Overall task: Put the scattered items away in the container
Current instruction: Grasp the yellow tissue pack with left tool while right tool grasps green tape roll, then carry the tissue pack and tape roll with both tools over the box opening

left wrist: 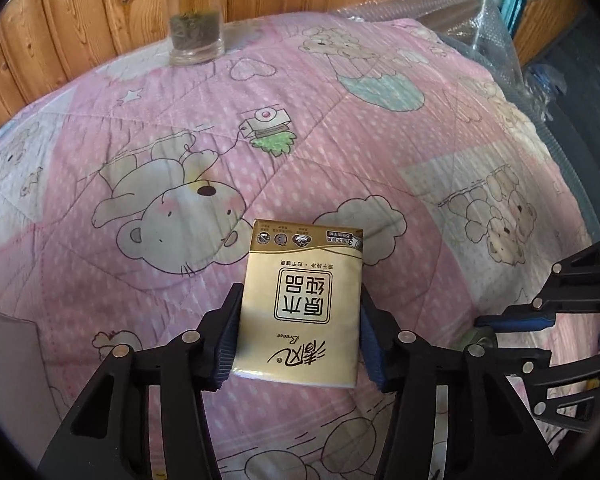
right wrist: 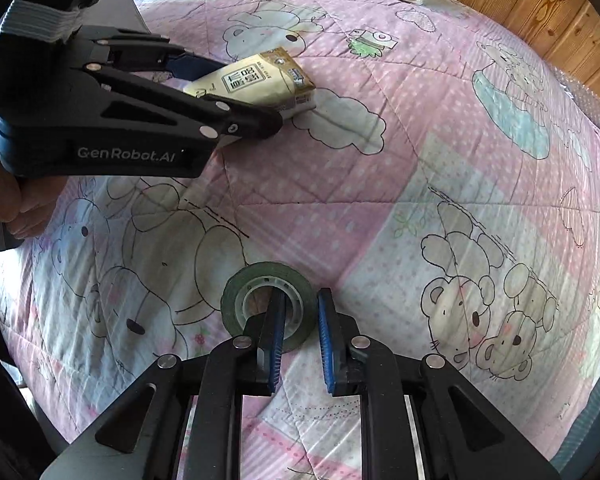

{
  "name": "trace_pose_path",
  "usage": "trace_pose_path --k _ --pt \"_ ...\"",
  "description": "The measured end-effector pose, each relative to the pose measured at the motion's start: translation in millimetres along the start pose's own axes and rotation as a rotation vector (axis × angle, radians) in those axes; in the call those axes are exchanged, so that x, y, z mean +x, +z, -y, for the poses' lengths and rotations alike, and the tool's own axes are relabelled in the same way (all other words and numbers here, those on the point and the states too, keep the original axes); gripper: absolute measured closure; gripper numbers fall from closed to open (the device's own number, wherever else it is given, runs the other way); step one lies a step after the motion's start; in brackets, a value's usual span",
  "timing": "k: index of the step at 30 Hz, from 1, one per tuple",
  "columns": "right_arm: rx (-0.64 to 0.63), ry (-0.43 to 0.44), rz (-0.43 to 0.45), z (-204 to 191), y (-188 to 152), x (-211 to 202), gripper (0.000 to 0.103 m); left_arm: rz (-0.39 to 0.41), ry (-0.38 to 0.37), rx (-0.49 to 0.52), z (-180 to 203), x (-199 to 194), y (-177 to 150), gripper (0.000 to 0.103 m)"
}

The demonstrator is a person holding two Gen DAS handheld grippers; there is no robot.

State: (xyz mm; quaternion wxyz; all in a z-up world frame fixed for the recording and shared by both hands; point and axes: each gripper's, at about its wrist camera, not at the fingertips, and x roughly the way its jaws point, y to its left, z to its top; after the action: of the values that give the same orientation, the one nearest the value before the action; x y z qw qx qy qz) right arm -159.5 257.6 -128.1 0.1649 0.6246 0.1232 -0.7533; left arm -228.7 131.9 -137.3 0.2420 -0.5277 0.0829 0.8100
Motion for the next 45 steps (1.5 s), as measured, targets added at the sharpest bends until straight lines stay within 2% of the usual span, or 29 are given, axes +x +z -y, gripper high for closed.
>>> trace_pose_path --k 5,15,25,27,35,45 --pt "0.040 0.072 0.071 3.8 4.5 -16.8 0.087 0.011 0.052 0.001 2.0 -9.6 -4.3 0.050" --pt "0.073 0.128 0.143 6.3 7.5 -35.3 0.087 0.048 0.052 -0.049 -3.1 -49.9 -16.9 0.050" --pt "0.074 0.169 0.230 -7.1 14.5 -56.9 0.087 0.100 0.051 -0.110 -14.8 -104.6 -47.8 0.050" --pt "0.078 0.182 0.254 -8.0 4.4 -62.3 0.087 0.110 0.051 -0.121 -17.4 -115.2 -54.9 0.050" --pt "0.086 0.248 0.333 -46.9 15.0 -80.1 0.087 0.162 0.065 -0.137 -22.3 -163.3 -75.2 0.050" --pt "0.101 0.283 0.418 -71.2 11.3 -100.8 0.087 0.224 0.164 -0.147 -37.1 -213.6 -106.8 0.050"
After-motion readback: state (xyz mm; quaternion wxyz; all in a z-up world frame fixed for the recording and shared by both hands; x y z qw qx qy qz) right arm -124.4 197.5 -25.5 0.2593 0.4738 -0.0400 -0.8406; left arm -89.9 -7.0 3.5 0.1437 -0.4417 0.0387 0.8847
